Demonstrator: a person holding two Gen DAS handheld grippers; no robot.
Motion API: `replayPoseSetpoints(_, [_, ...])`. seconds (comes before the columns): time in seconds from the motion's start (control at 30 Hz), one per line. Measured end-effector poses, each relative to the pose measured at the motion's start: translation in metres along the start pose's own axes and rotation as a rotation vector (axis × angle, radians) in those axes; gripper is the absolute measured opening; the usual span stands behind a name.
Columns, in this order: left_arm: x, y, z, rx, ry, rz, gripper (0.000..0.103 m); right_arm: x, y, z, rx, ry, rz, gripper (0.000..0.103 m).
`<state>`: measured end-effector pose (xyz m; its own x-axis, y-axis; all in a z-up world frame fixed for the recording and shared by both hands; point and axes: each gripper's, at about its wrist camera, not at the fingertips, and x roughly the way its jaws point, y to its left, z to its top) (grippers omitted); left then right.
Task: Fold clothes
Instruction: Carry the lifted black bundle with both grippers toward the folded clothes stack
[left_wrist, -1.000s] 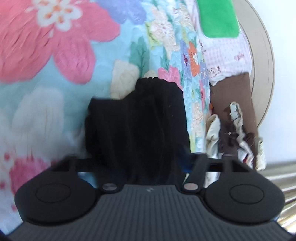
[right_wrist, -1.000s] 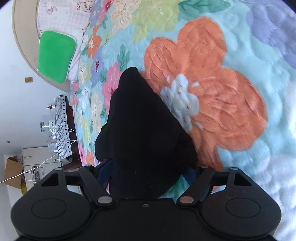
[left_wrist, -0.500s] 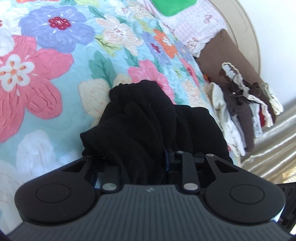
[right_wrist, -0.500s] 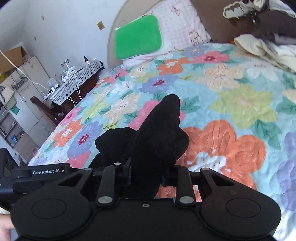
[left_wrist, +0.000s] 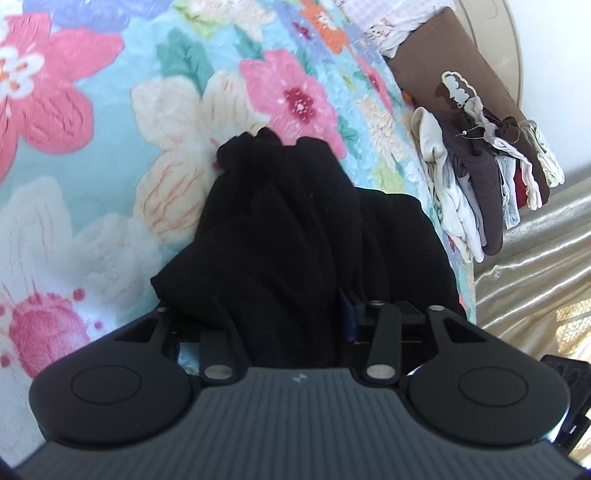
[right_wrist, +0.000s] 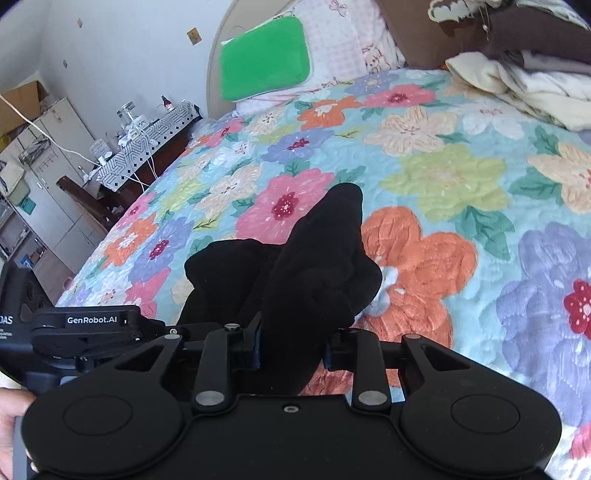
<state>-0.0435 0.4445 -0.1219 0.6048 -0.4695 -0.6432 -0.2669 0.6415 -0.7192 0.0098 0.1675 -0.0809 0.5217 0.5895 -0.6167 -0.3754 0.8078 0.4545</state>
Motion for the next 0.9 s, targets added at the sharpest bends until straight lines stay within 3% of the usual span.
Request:
replayPoseSetpoints(0.1, [0.006, 0.007, 0.004, -0.026, 0.021, -0.026, 0.056, 0.004, -0.008, -0.001, 0.054, 0.014, 0.022, 0.040])
replayPoseSetpoints(0.17, [0.010, 0.008, 0.006, -0.030, 0.013, -0.033, 0.055, 0.013, -0.012, 0.001, 0.071, 0.024, 0.009, 0.049])
replayPoseSetpoints(0.2, [0.011, 0.006, 0.006, -0.024, 0.005, -0.031, 0.053, 0.019, -0.013, 0.003, 0.074, 0.031, -0.003, 0.058])
replayPoseSetpoints(0.27, [0.012, 0.003, 0.005, -0.012, -0.011, -0.030, 0.041, 0.032, -0.012, 0.009, 0.060, 0.049, -0.017, 0.059])
replayPoseSetpoints(0.3, [0.011, 0.002, 0.004, -0.004, -0.019, -0.032, 0.037, 0.033, -0.009, 0.011, 0.041, 0.045, -0.011, 0.056])
replayPoseSetpoints(0.33, [0.010, 0.001, 0.004, 0.004, -0.028, -0.035, 0.035, 0.034, -0.005, 0.012, 0.014, 0.039, -0.005, 0.045])
replayPoseSetpoints(0.43, [0.005, -0.003, 0.002, 0.038, -0.049, -0.039, 0.030, 0.025, 0.013, 0.008, -0.167, -0.002, -0.016, 0.035])
replayPoseSetpoints(0.5, [0.003, -0.011, 0.000, 0.082, -0.059, -0.027, 0.029, 0.018, 0.021, 0.004, -0.228, -0.020, -0.030, 0.033])
replayPoseSetpoints(0.63, [-0.001, -0.025, -0.005, 0.161, -0.068, -0.002, 0.029, 0.005, 0.018, 0.007, -0.156, -0.027, -0.023, 0.032])
replayPoseSetpoints(0.9, [-0.015, -0.043, -0.020, 0.221, -0.043, -0.026, 0.028, -0.022, 0.022, 0.007, -0.167, -0.042, 0.017, 0.032])
